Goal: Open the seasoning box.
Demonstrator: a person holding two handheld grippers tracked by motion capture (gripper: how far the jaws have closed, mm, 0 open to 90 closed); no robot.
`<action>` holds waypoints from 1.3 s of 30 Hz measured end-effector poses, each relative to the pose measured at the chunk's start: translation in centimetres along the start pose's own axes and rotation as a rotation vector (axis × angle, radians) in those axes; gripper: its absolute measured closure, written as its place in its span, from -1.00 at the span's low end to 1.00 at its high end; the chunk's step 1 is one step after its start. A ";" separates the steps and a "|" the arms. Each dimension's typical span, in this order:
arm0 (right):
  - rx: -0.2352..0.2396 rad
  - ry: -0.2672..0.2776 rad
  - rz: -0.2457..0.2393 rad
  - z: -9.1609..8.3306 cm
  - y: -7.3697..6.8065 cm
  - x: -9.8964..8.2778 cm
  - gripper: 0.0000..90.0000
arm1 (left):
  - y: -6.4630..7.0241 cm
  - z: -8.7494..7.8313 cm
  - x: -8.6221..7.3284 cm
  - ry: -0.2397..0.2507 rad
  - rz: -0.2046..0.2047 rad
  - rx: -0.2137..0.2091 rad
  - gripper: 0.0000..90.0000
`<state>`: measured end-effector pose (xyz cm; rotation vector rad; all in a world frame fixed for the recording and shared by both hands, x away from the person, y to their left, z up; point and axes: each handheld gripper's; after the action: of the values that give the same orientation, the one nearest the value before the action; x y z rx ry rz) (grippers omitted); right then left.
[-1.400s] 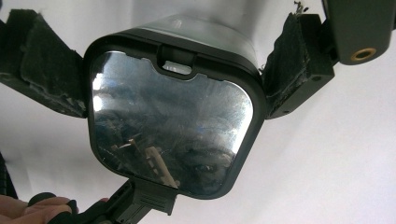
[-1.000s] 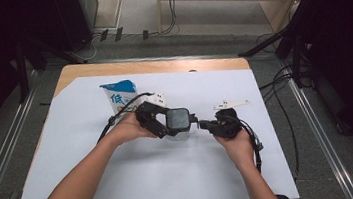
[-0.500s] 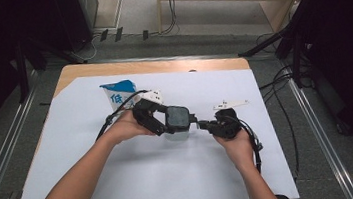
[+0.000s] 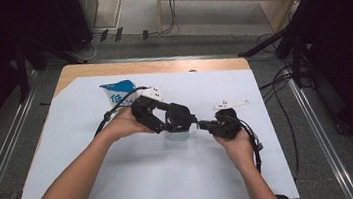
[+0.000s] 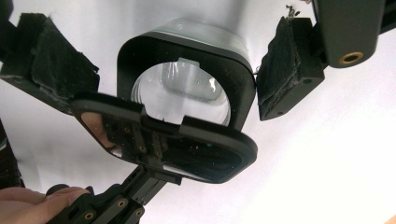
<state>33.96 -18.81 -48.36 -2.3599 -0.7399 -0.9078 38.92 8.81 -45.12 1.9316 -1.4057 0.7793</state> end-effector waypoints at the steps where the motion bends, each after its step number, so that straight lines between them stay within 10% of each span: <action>1: 0.002 0.001 0.002 0.0 0.0 0.0 1.00 | 0.0 -0.2 0.0 0.016 -0.009 -0.018 -0.64; 10: 0.006 0.001 0.002 0.0 0.0 0.0 1.00 | -0.1 -1.2 0.6 0.073 -0.037 -0.045 0.05; 21: 0.010 -0.001 0.011 0.0 0.1 0.0 1.00 | 0.1 -1.7 1.6 -0.012 -0.029 -0.079 0.86; 39: 0.007 -0.001 0.005 0.0 0.0 0.0 1.00 | 1.0 -1.3 4.8 -0.048 -0.011 -0.068 1.00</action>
<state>33.97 -18.82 -48.34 -2.3549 -0.7369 -0.9003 39.05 6.68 -40.48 1.9161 -1.4305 0.6756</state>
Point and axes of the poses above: each handheld gripper's, and its own axes: z roughly forward along the jaws, x roughly out of its top, y roughly to its right, and after that the axes turned 1 degree about -y, right-handed
